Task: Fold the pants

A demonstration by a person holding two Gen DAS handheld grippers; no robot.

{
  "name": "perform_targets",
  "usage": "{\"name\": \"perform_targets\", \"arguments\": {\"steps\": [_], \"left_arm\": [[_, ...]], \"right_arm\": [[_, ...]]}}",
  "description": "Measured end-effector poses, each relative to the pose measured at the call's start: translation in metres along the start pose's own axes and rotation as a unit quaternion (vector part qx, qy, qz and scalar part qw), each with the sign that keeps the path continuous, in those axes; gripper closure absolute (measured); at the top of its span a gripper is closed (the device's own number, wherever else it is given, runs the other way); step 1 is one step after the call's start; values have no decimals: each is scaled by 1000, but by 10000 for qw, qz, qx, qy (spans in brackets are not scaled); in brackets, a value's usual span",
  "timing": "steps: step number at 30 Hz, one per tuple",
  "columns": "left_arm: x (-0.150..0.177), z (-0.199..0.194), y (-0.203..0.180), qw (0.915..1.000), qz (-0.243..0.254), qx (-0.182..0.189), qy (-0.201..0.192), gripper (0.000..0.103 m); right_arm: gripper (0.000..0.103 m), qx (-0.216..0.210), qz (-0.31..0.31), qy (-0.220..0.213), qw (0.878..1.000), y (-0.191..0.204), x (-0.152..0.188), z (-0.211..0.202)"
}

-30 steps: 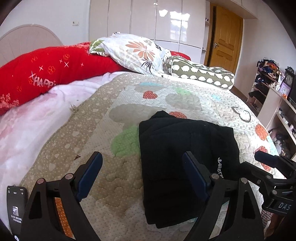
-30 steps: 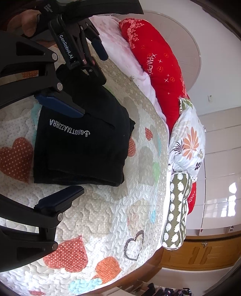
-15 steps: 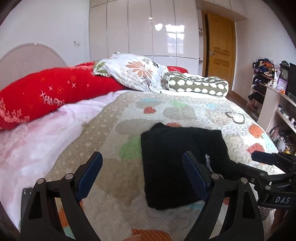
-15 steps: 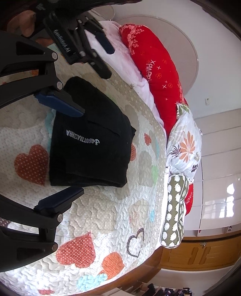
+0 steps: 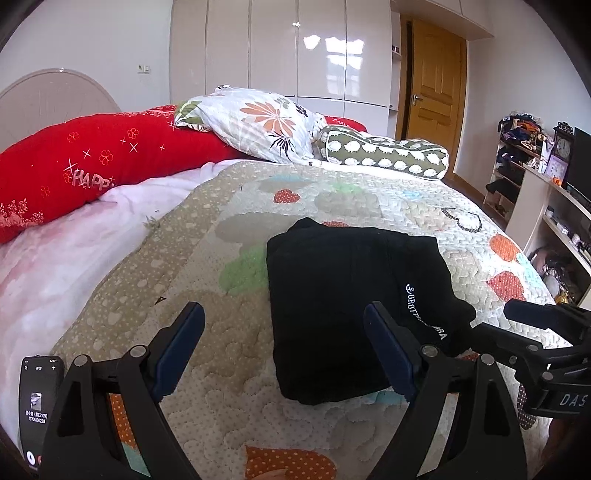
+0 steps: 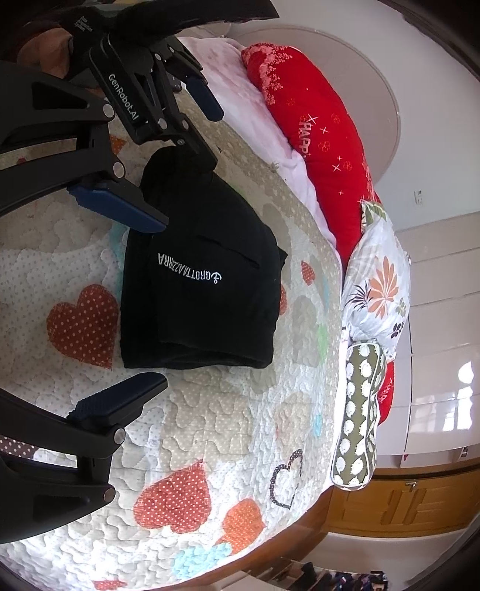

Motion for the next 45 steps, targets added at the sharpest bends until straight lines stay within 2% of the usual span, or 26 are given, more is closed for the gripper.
{"name": "perform_targets", "arguments": {"steps": [45], "left_arm": [[-3, 2, 0, 10000, 36, -11, 1, 14]], "right_arm": [[23, -10, -23, 95, 10000, 1, -2, 6]]}}
Point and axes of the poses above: each gripper's, at about its wrist camera, not at the fingertips, and z roughly the way its jaws point, y to its left, x to its underside, the point moved 1 cm from there along z, roughly the way its jaws point, and after that the axes turned 9 degrees about y, right-handed, at the moved point
